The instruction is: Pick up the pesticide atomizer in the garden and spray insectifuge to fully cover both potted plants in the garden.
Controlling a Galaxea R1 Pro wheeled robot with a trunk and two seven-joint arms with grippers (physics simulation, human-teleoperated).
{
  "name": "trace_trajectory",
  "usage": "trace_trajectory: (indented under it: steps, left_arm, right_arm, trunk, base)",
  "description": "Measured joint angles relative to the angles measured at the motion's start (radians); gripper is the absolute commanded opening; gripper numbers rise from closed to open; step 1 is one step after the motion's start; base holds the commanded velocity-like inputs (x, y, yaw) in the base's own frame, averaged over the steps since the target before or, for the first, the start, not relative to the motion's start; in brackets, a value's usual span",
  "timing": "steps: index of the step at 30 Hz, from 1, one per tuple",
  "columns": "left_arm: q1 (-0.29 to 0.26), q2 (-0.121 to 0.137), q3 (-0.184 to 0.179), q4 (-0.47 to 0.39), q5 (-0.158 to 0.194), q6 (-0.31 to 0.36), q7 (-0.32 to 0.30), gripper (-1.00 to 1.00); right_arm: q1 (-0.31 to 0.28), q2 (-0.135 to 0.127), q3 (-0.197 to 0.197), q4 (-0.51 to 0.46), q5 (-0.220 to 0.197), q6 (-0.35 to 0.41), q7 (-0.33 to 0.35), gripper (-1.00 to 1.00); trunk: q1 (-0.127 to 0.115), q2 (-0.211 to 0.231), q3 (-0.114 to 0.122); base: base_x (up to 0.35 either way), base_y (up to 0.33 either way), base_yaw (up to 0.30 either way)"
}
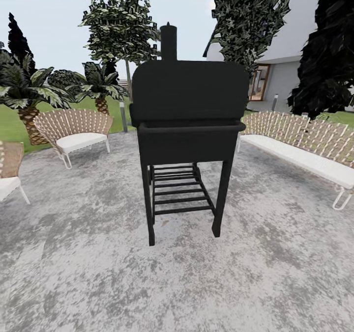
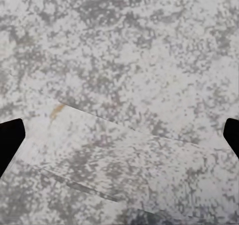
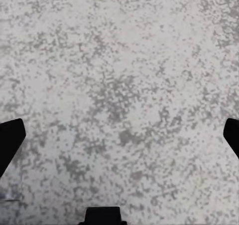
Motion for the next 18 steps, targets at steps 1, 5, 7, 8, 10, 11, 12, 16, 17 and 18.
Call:
trace_trajectory:
  steps: [1,5,7,8,10,11,12,16,17,18]
  left_arm:
    - [0.000,0.000,0.000,0.000,0.000,0.000,0.000,1.00]
    - [-0.001,0.000,0.000,0.000,0.000,0.000,0.000,1.00]
    - [-0.001,0.000,0.000,0.000,0.000,-0.001,0.000,1.00]
    - [-0.001,0.000,0.000,-0.001,-0.001,-0.001,0.000,1.00]
    - [-0.001,0.000,0.000,-0.001,-0.001,-0.001,0.000,1.00]
    - [-0.001,0.000,0.000,-0.001,-0.001,-0.001,0.000,1.00]
    - [-0.001,0.000,0.000,-0.001,-0.001,-0.001,0.000,1.00]
    - [-0.001,0.000,0.000,-0.001,-0.001,-0.001,0.000,1.00]
    - [-0.002,0.000,0.000,-0.001,-0.001,-0.001,0.000,1.00]
    - [-0.002,0.000,0.000,-0.001,-0.001,-0.001,0.000,1.00]
  right_arm:
    - [0.000,0.000,0.000,0.000,0.000,0.000,0.000,1.00]
    - [0.000,0.001,0.000,0.000,0.000,0.000,0.000,1.00]
    - [0.000,0.001,0.000,0.000,0.000,0.000,0.000,1.00]
    - [0.000,0.001,0.000,0.000,0.000,0.000,0.000,1.00]
    - [0.000,0.001,0.000,0.000,0.000,0.000,0.000,1.00]
    - [0.000,0.001,0.000,0.000,0.000,0.000,0.000,1.00]
    - [0.000,0.001,0.000,0.000,0.001,0.000,0.000,1.00]
    - [0.000,0.001,0.000,0.000,0.001,0.000,0.000,1.00]
    - [0.000,0.001,0.000,0.000,0.001,0.000,0.000,1.00]
    - [0.000,0.001,0.000,0.000,0.001,0.000,0.000,1.00]
  trunk:
    - [0.000,0.000,0.000]
    - [0.000,0.000,0.000]
    - [0.000,0.000,0.000]
    - [0.000,0.000,0.000]
    - [0.000,0.000,0.000]
    - [0.000,0.000,0.000]
    - [0.000,0.000,0.000]
    - [0.000,0.000,0.000]
    - [0.000,0.000,0.000]
    - [0.000,0.000,0.000]
  base:
    - [0.198,0.299,0.202]
    - [0.220,0.284,0.251]
    - [0.235,0.261,0.273]
    - [0.240,0.254,0.275]
    - [0.252,0.248,0.276]
    - [0.265,0.241,0.277]
    - [0.268,0.239,0.277]
    - [0.276,0.232,0.277]
    - [0.280,0.228,0.277]
    - [0.280,0.228,0.277]
